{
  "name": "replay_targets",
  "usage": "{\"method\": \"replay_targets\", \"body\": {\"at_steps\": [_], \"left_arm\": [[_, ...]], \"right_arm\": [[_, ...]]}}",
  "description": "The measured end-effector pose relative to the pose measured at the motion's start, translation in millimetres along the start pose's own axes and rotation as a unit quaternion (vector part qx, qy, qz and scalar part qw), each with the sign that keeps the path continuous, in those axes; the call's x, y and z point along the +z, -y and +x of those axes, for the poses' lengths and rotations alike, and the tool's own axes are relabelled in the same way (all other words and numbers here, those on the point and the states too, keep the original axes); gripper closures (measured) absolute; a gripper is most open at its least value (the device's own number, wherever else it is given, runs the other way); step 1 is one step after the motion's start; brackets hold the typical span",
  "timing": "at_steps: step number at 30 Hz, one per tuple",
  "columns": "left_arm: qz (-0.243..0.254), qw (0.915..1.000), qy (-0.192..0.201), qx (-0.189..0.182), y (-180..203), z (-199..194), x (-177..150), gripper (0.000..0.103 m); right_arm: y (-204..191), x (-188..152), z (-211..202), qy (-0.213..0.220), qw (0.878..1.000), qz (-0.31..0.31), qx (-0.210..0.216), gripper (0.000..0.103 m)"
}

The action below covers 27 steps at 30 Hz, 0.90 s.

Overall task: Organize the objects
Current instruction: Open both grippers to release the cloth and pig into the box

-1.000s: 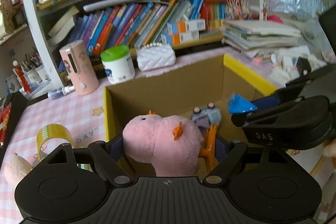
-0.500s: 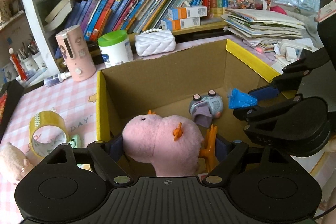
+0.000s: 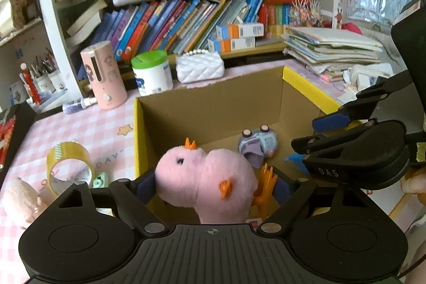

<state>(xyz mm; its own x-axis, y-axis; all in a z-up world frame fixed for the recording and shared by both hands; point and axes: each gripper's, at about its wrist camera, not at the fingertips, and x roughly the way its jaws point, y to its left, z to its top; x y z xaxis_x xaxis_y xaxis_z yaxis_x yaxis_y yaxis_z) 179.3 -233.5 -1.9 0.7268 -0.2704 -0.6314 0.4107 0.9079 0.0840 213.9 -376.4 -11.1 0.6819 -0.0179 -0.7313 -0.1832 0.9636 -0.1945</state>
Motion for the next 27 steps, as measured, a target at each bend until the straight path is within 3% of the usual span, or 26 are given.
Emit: {"method": "replay_targets", "body": {"at_steps": [7, 14, 27], "left_arm": [[0.0, 0.9993, 0.037, 0.004, -4, -23, 2, 0.012], [-0.009, 0.9977, 0.066, -0.008, -11, -53, -7, 0.012], [-0.055, 0.9962, 0.068, 0.002, -50, -97, -50, 0.011]], "right_arm": [[-2, 2, -23, 0.028, 0.999, 0.02, -0.011, 0.064], [-7, 0, -52, 0.057, 0.996, 0.068, -0.018, 0.063], [-45, -32, -103, 0.089, 0.977, 0.183, -0.062, 0.046]]}}
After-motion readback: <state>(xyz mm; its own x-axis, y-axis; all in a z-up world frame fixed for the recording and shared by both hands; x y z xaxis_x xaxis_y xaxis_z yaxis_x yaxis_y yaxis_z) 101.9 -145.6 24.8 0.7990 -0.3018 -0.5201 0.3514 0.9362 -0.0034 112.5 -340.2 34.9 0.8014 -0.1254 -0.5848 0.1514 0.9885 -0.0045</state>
